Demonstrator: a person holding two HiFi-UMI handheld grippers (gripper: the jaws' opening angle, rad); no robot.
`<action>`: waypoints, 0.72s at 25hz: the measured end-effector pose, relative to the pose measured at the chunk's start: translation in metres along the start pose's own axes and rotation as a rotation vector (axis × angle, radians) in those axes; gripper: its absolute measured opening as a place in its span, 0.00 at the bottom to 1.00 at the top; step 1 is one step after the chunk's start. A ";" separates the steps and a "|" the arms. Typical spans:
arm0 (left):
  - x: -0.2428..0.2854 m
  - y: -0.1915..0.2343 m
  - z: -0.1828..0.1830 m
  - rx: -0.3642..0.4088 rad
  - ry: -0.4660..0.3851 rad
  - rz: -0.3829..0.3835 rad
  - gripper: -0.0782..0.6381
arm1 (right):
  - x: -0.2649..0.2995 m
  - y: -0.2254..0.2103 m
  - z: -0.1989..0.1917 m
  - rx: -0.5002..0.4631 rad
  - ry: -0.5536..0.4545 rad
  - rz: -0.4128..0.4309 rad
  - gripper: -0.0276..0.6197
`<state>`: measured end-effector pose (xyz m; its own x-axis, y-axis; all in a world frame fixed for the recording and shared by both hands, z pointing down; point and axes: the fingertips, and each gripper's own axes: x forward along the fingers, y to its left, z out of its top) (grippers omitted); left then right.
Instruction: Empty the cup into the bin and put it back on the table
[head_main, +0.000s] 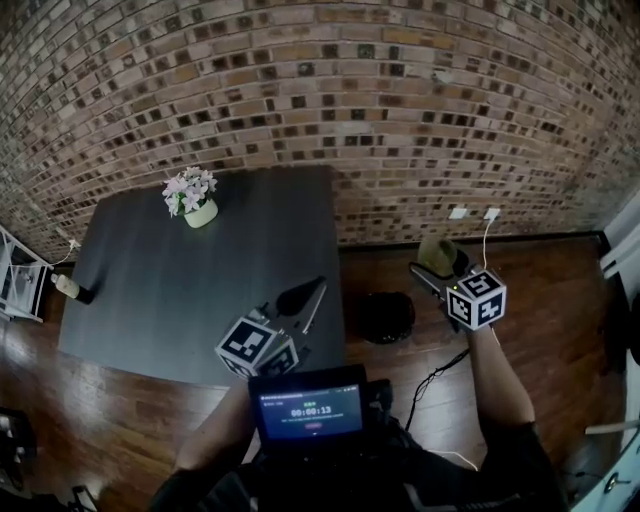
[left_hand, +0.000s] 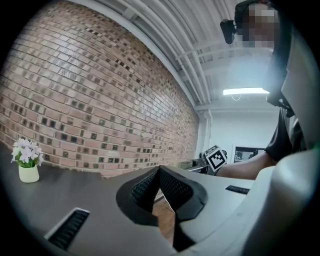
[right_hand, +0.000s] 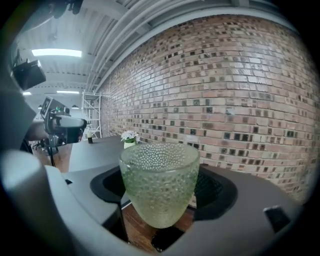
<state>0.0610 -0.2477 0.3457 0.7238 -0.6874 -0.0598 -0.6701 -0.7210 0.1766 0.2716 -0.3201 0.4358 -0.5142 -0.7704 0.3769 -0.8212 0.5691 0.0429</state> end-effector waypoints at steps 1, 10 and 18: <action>0.001 0.005 0.003 0.002 -0.001 0.003 0.11 | 0.003 -0.005 -0.001 -0.015 0.017 -0.015 0.65; 0.006 0.040 0.009 -0.010 -0.017 0.004 0.11 | 0.032 -0.037 -0.023 -0.132 0.176 -0.114 0.65; 0.016 0.059 0.007 -0.026 -0.010 0.004 0.11 | 0.043 -0.062 -0.024 -0.211 0.244 -0.162 0.65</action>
<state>0.0320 -0.3023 0.3486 0.7195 -0.6911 -0.0688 -0.6683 -0.7160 0.2019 0.3069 -0.3815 0.4714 -0.2861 -0.7785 0.5586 -0.8048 0.5117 0.3009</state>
